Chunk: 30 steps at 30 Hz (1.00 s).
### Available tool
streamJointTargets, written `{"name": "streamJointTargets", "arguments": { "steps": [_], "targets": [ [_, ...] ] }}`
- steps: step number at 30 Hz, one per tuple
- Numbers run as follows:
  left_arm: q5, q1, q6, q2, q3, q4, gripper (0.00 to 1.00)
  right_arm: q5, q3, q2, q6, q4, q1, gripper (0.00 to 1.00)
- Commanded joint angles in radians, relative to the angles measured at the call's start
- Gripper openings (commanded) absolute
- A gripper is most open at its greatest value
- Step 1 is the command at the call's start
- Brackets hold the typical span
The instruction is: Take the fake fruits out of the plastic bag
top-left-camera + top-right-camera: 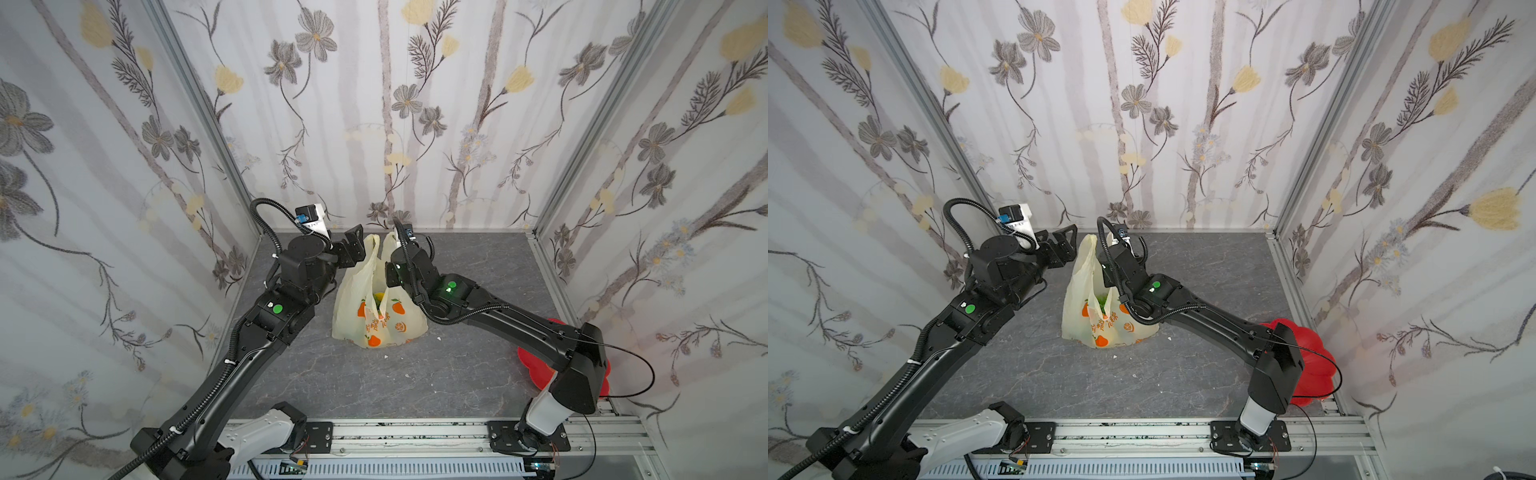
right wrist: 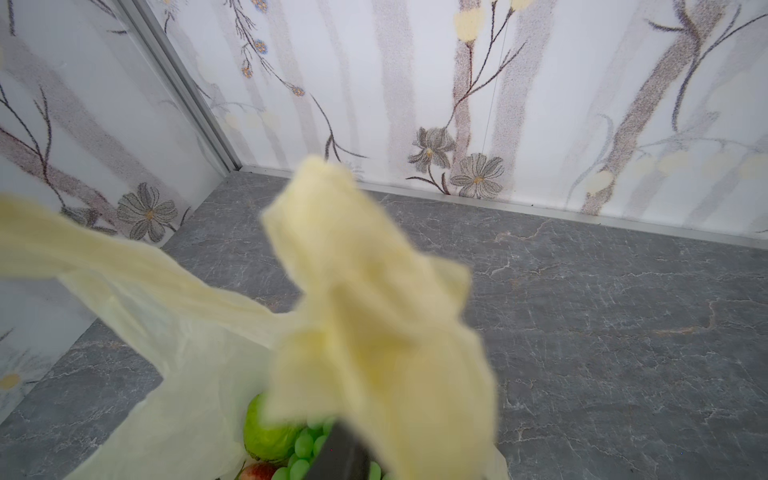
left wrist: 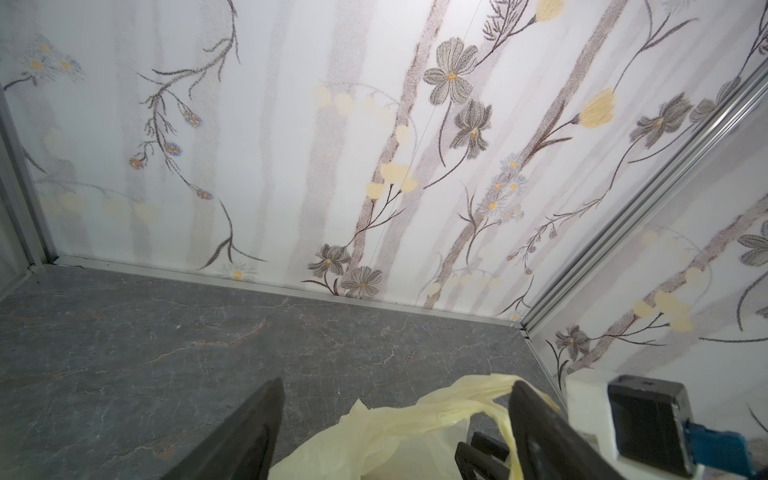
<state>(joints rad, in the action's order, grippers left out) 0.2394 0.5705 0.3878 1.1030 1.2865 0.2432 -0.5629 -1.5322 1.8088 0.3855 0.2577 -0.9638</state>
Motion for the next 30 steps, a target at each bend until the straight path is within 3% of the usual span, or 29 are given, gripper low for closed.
{"name": "streamJointTargets", "arguments": {
  "steps": [1,5,9,12,19,26,30],
  "targets": [
    [0.014,0.05,0.031,0.024,0.062,0.119,0.88,0.01,0.048,-0.034,0.017,-0.085,0.0,0.19],
    [0.063,0.13,0.029,0.073,0.104,0.184,0.9,0.043,0.092,-0.069,0.031,-0.13,0.0,0.14],
    [0.133,0.14,0.043,0.12,0.123,0.225,0.9,0.043,0.131,-0.099,0.039,-0.164,0.002,0.11],
    [0.195,0.135,0.064,0.135,0.114,0.226,0.85,0.04,0.15,-0.11,0.042,-0.173,0.004,0.07],
    [0.157,0.066,0.102,0.152,0.065,0.211,0.53,0.109,0.238,-0.16,0.114,-0.223,0.064,0.01],
    [0.001,-0.063,0.134,0.196,0.041,0.11,0.0,0.285,0.372,-0.259,0.204,-0.328,0.217,0.0],
    [-0.101,-0.108,0.134,0.284,0.159,0.073,0.0,0.373,0.371,-0.289,0.236,-0.348,0.291,0.0]
  ]
}}
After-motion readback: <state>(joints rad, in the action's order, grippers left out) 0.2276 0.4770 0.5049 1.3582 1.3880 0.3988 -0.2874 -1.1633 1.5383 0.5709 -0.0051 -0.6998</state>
